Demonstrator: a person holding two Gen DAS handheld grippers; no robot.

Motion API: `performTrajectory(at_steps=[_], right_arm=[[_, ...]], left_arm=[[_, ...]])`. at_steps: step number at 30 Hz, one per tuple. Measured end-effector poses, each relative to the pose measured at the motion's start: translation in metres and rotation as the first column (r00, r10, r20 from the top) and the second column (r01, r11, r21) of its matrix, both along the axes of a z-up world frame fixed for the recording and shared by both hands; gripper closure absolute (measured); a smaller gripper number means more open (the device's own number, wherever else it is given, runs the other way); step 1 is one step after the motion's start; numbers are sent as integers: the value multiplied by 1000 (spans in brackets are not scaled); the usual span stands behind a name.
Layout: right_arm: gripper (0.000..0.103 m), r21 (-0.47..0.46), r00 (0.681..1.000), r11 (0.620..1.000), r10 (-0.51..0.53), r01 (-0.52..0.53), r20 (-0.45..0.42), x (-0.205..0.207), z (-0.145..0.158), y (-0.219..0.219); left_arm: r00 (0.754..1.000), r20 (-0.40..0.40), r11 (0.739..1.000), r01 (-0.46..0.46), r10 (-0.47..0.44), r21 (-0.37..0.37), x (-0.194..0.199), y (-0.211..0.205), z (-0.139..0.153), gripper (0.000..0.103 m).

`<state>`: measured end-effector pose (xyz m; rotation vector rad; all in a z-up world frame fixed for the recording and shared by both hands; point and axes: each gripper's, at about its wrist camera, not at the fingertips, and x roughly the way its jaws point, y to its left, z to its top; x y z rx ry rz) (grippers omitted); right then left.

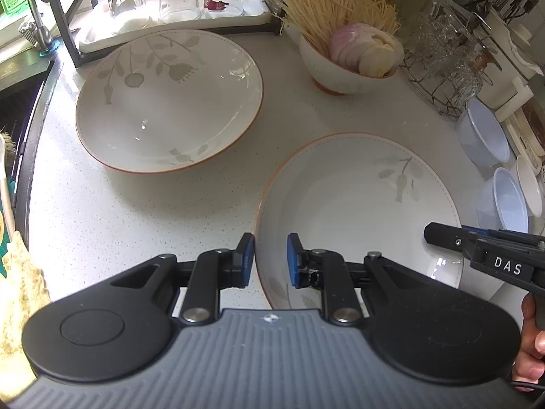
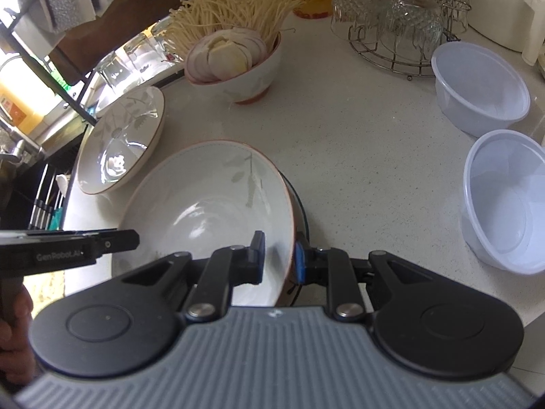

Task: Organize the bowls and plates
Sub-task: 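Lift the white bowl with the left gripper and carry it over the floral plate, then lower the white bowl onto the floral plate and open the left gripper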

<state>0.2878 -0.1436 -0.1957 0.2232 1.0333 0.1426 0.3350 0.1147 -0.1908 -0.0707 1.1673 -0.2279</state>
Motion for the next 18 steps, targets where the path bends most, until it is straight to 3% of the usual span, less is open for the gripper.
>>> performTrajectory(at_steps=[12,18], right_arm=[[77,-41,999,999,16,-14,45,-7,13,-3],[77,-30,992,999,39,-36,121,-14,34,-2]], left_arm=[[999,28,1000,-20,20,2,-15,-1,7,80],[996,84,999,-44,44,1,-29,1,32,80]])
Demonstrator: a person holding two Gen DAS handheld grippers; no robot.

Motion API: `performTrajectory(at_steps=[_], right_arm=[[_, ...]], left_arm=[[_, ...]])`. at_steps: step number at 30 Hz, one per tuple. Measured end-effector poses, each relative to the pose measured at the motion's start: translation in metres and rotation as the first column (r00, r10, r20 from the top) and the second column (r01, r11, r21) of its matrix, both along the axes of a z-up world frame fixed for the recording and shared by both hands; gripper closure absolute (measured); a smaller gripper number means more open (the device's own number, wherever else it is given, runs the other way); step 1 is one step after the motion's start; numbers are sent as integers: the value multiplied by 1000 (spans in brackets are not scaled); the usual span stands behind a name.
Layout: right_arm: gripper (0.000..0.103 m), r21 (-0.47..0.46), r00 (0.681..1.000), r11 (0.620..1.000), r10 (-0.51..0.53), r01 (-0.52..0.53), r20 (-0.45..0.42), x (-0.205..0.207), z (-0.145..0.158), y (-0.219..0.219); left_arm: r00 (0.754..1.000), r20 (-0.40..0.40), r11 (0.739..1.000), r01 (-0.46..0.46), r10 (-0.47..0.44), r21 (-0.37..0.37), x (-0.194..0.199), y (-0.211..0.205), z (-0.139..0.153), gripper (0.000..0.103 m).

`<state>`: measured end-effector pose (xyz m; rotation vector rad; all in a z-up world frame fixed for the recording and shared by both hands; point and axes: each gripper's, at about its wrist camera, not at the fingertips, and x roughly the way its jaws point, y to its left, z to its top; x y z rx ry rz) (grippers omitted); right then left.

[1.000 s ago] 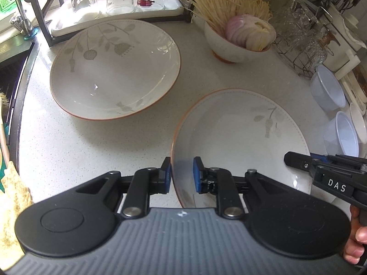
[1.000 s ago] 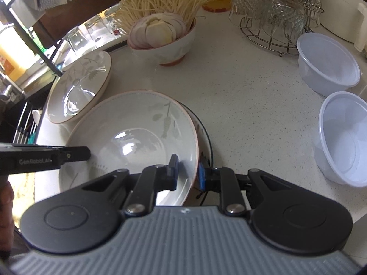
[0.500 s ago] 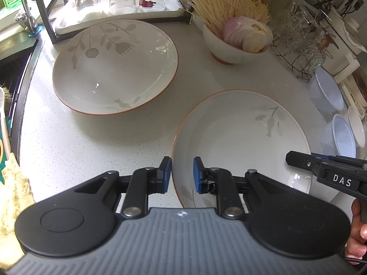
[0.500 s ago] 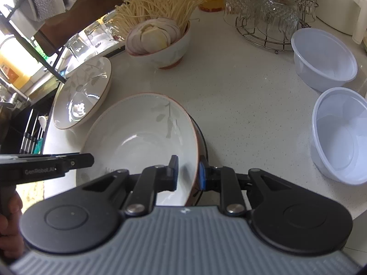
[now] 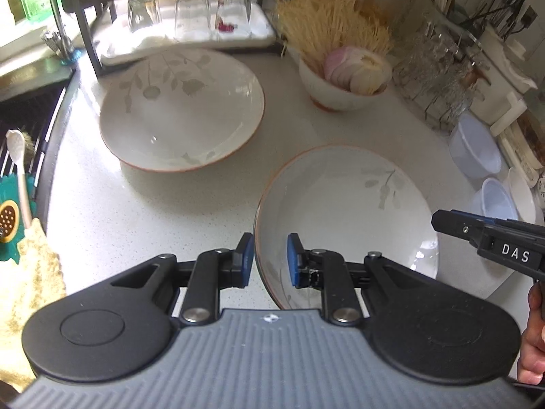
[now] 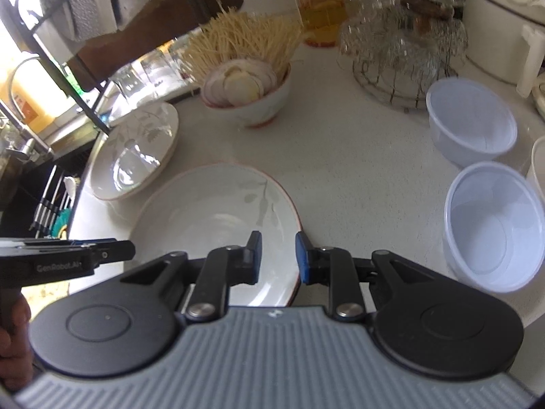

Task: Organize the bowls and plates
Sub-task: 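Lower the white bowl onto the floral plate and open the left gripper, then move the left gripper to the second white leaf bowl and grasp its rim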

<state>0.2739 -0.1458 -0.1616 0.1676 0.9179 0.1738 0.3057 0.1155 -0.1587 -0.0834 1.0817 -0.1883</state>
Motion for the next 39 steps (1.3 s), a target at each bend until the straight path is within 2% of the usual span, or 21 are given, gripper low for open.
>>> performTrajectory(at_steps=[11,20,29,39], right_arm=[[77,43,990,998,47,-53,134,-27,59,19],[77,43,978,997,49,-59,201,-62,83,64],[77,31,972,998,54,-63,228,-95,89,103],[77,25,980,998,50,-56,192,-118,78,137]], left_arm=[[988,156,999,-1,6,-33,-35,11,80,80],[970,243,999,22,-10,-45,-76,49,122,80],[963,269,999,14,-1,-47,-117,94,126,80],[974,227,998,-8,23,-65,-142,135,112,80]])
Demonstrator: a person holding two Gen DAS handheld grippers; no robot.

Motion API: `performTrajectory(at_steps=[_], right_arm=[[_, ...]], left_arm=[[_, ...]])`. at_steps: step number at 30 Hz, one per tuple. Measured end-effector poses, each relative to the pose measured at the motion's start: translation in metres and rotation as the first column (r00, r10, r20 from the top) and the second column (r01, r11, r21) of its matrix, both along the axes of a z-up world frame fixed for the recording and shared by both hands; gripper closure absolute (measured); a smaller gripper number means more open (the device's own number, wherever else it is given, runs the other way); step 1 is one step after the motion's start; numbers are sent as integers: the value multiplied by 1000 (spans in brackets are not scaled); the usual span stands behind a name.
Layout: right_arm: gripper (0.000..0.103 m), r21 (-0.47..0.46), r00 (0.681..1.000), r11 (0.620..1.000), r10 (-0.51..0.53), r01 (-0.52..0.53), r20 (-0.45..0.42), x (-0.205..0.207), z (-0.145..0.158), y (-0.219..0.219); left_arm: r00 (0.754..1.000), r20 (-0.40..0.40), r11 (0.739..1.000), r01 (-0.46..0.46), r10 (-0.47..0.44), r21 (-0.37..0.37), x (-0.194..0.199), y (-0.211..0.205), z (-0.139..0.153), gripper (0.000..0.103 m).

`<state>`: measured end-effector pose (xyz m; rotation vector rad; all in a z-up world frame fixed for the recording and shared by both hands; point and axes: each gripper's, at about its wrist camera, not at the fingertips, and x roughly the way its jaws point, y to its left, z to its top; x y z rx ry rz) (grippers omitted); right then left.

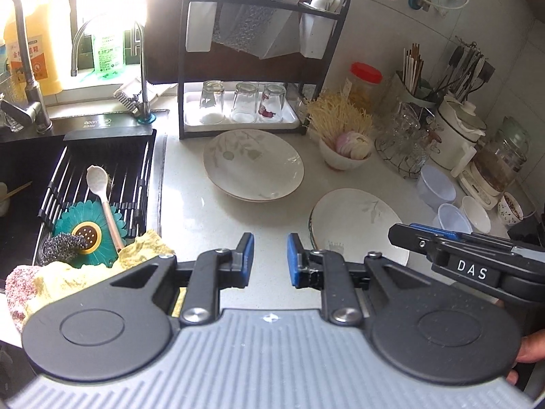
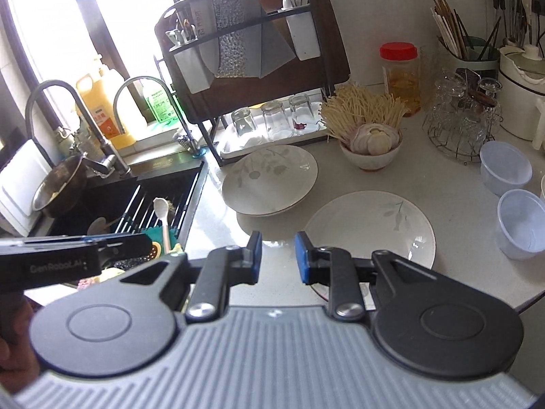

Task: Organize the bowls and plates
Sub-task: 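Move the left gripper to the second white leaf bowl and grasp its rim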

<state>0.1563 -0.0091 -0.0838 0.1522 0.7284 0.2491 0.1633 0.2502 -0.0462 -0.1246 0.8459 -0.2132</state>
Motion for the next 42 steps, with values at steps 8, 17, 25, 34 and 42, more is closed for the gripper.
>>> performTrajectory(at_steps=[8,17,25,34,42], right_arm=[[77,2,1000,1000,-5,5,-23,17,-5,10],[77,33,998,999,-19,21,-54,68,-14,12],[77,53,995,998,-23,28,-96,130,-27,9],[46,76,983,996,-22,36,-183,190,-62,3],[47,55,969,998,3,11,-249,233,-95,9]], left_arm=[[1000,-19,1000,-23,23,-5,11,18,-11,80],[998,-22,998,-55,55,6,61,25,-15,71],[990,-55,991,-130,130,7,125,39,-32,53],[974,-149,984,-177,173,-13,186,48,-75,52],[954,-213,977,-215,210,-3,228,46,-120,52]])
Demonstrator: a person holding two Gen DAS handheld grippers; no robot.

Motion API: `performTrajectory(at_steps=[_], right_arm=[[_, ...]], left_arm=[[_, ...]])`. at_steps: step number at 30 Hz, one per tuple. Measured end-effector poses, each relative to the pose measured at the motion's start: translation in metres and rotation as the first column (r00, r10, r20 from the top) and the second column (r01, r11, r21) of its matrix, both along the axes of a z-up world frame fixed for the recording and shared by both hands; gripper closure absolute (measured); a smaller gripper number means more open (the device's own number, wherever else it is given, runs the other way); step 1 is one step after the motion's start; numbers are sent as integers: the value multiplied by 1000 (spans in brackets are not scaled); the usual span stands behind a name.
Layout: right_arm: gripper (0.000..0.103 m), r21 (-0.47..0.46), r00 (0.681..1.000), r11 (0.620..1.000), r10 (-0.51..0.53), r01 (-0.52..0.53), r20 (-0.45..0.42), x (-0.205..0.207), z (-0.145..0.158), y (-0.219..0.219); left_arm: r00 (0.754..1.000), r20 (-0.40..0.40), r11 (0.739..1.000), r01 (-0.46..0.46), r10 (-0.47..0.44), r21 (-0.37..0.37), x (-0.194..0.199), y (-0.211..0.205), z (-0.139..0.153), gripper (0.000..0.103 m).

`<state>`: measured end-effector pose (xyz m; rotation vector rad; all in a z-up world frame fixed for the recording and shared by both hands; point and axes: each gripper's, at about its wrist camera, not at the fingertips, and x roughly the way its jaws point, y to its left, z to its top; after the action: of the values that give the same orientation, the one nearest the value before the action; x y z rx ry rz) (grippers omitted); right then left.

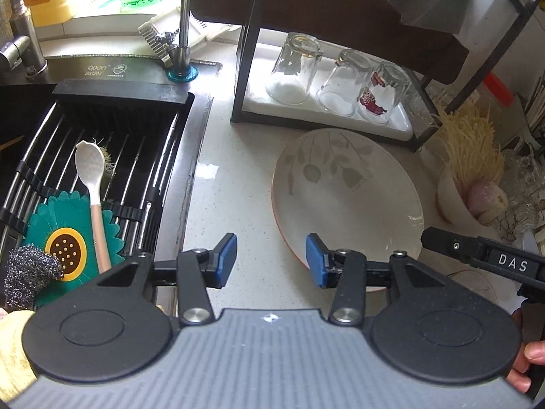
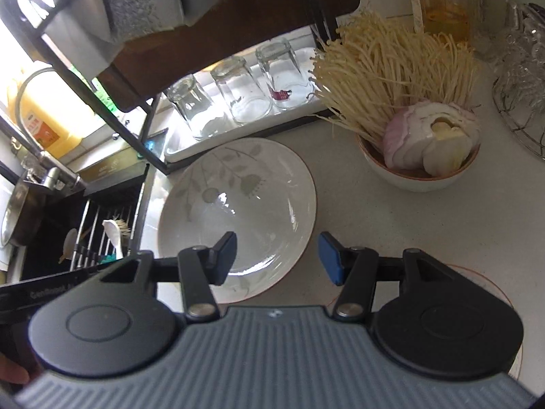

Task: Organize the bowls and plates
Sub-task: 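Move the left gripper to the second white leaf bowl and grasp its rim, then lift the second white bowl with the left gripper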

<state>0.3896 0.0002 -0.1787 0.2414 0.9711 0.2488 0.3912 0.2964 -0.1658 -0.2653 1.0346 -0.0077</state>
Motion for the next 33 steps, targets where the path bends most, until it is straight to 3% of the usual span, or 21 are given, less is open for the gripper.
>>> performTrajectory(at_steps=[4,14,23,26,33], right_arm=[[47,-23,1000,1000,5,-5,-10,19,-15,1],[67,-29,998,999,43,-44,-44,51,-40,3],[83,-17,998,999,48,-48,-36,59,-46,2],[83,-5,998,999,52,-52,-34,58,-47,-1],[83,-4,998,998,67,-67,-15,53,-45,-4]], left_arm=[[1000,-3,1000,-17,17,-7,16,1,-12,52],[1000,-27,1000,13,-13,-6,53,-4,-31,55],[997,-66,999,34,-35,-14,68,-7,-46,69],[995,-89,998,51,-54,-32,73,-10,-51,77],[992,-105,997,69,-71,-20,75,-12,-51,78]])
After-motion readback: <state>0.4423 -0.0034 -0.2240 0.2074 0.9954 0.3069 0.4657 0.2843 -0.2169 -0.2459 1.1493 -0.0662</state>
